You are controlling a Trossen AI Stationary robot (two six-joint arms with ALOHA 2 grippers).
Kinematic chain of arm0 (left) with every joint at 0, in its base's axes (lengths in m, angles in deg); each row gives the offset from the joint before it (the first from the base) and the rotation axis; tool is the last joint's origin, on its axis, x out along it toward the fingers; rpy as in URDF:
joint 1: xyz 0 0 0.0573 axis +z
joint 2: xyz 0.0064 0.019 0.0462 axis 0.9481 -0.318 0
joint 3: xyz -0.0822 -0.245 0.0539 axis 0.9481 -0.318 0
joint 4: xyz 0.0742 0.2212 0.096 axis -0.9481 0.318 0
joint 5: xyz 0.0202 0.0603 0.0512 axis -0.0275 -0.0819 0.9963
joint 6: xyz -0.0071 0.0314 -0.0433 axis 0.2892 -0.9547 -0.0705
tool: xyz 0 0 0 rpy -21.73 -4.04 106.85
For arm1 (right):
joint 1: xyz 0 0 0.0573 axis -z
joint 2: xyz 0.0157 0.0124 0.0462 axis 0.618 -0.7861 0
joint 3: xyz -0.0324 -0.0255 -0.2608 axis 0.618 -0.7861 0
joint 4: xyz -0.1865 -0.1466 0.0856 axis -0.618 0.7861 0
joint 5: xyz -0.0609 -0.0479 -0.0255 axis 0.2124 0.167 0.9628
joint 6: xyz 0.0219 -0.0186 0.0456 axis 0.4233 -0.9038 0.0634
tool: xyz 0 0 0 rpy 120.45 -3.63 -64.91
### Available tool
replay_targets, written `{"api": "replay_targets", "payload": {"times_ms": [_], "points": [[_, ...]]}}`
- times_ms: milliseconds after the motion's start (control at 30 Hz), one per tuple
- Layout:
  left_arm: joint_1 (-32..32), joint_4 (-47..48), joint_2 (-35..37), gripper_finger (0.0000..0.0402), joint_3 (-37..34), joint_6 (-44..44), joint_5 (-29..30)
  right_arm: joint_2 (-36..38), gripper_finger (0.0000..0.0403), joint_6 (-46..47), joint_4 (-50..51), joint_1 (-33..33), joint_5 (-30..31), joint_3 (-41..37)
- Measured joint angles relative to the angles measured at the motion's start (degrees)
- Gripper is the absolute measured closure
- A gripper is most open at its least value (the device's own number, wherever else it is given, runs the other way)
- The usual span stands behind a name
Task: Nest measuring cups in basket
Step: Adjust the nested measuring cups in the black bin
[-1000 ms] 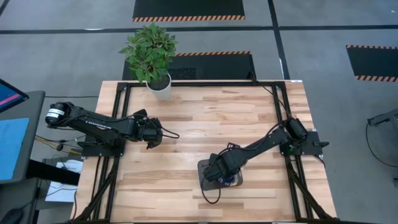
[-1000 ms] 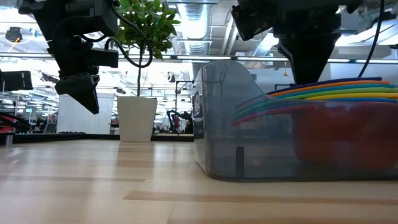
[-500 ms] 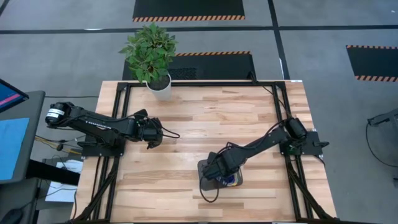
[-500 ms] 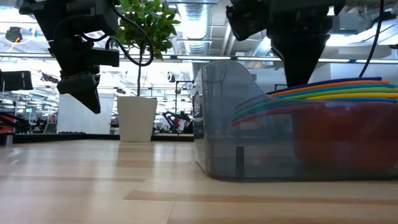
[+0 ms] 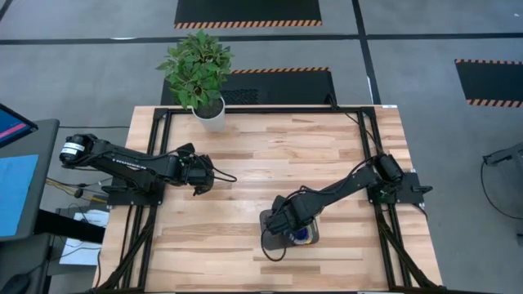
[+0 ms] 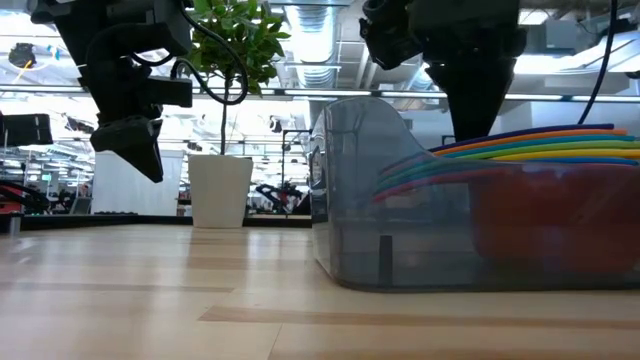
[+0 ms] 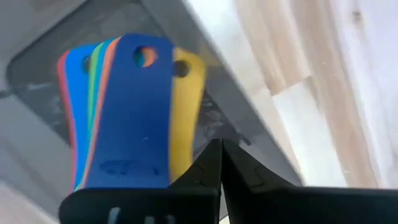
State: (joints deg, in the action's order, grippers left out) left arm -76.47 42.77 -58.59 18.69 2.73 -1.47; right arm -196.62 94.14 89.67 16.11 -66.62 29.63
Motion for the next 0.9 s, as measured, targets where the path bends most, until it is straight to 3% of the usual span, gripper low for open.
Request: {"api": "replay_targets", "payload": {"times_ms": [200, 467, 733, 900], "points": [[0.02, -0.02, 0.0, 0.031, 0.0, -0.6, 0.0, 0.0, 0.0397, -3.16, -2.05, -0.07, -0.74, 0.0], [0.01, -0.02, 0.0, 0.031, 0.0, -0.61, 0.0, 0.0, 0.0376, -10.52, -7.22, 0.02, -3.59, 0.0], [0.02, -0.02, 0.0, 0.031, 0.0, -0.64, -0.02, 0.0, 0.0396, -4.32, -1.5, 0.23, 1.84, 0.0], [0.0, -0.03, 0.0, 0.031, 0.0, -0.67, -0.02, -1.21, 0.0376, -4.23, -1.08, 0.96, -2.96, -0.79]]}}
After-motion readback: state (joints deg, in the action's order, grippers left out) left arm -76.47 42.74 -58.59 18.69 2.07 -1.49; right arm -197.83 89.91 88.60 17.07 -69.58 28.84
